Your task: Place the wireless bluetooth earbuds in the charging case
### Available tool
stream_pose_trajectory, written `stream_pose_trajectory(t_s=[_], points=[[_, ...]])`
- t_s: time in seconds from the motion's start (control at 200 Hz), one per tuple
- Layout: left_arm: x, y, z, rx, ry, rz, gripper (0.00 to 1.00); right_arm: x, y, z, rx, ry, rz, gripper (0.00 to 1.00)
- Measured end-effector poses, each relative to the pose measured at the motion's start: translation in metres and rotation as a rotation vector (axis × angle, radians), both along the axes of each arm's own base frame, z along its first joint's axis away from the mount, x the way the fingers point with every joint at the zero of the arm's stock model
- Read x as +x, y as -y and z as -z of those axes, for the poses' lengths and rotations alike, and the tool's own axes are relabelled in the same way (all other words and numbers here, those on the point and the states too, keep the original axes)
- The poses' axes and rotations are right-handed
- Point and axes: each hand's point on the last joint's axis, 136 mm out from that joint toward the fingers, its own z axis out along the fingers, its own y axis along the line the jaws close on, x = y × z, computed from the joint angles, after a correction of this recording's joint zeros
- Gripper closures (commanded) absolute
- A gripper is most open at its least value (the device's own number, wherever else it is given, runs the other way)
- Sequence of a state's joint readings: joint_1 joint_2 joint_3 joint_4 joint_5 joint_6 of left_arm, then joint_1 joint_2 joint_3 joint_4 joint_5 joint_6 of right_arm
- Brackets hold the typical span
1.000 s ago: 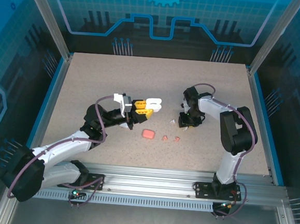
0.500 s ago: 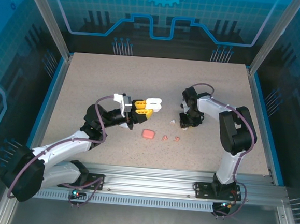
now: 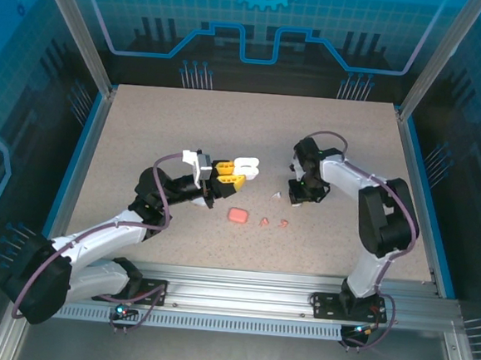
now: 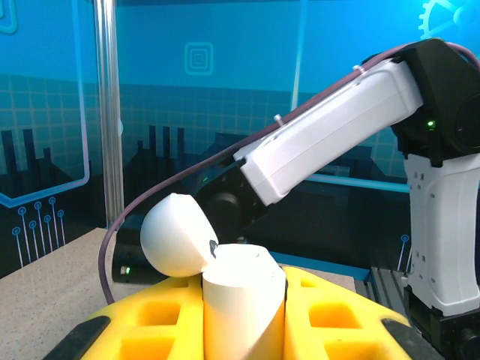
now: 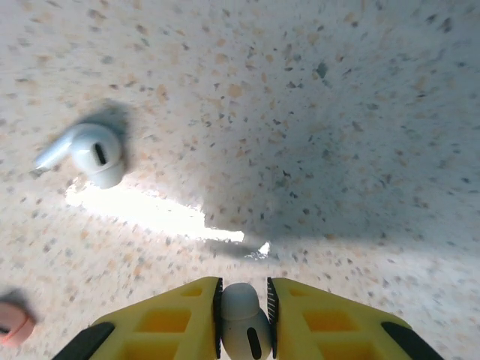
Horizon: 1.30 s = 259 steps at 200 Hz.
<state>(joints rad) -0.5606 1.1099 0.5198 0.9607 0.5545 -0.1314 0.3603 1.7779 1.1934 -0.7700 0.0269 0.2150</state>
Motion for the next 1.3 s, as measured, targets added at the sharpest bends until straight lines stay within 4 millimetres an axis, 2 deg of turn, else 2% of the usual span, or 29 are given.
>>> stream_pose_trajectory(t_s=[0.155, 0.415, 0.545, 0.665, 0.85, 0.96, 1.066, 1.171, 1.296], points=[[0.001, 0.001, 0.003, 0.004, -0.017, 0.002, 1.0, 0.002, 0.002, -0.047, 0.034, 0.162, -0.055, 0.76], [0.008, 0.005, 0.017, 0.015, -0.092, 0.009, 1.0, -0.006, -0.001, -0.153, 0.098, 0.559, -0.196, 0.76], [0.011, 0.008, 0.02, 0.015, -0.115, 0.015, 1.0, -0.019, -0.013, -0.201, 0.13, 0.742, -0.303, 0.76], [0.012, 0.009, 0.017, 0.007, -0.126, 0.021, 1.0, -0.03, -0.022, -0.232, 0.142, 0.844, -0.394, 0.76], [0.01, 0.013, 0.014, 0.003, -0.127, 0.034, 1.0, -0.05, -0.056, -0.285, 0.129, 1.004, -0.604, 0.76], [0.011, 0.016, 0.014, 0.001, -0.144, 0.041, 1.0, -0.062, -0.073, -0.309, 0.089, 1.092, -0.72, 0.76], [0.01, 0.017, 0.011, -0.004, -0.147, 0.046, 1.0, -0.072, -0.085, -0.323, 0.034, 1.157, -0.821, 0.76], [0.009, 0.018, 0.01, -0.005, -0.144, 0.051, 1.0, -0.074, -0.096, -0.328, -0.03, 1.2, -0.905, 0.76], [0.008, 0.019, 0.009, -0.004, -0.144, 0.055, 1.0, -0.075, -0.107, -0.325, -0.092, 1.219, -0.989, 0.76]])
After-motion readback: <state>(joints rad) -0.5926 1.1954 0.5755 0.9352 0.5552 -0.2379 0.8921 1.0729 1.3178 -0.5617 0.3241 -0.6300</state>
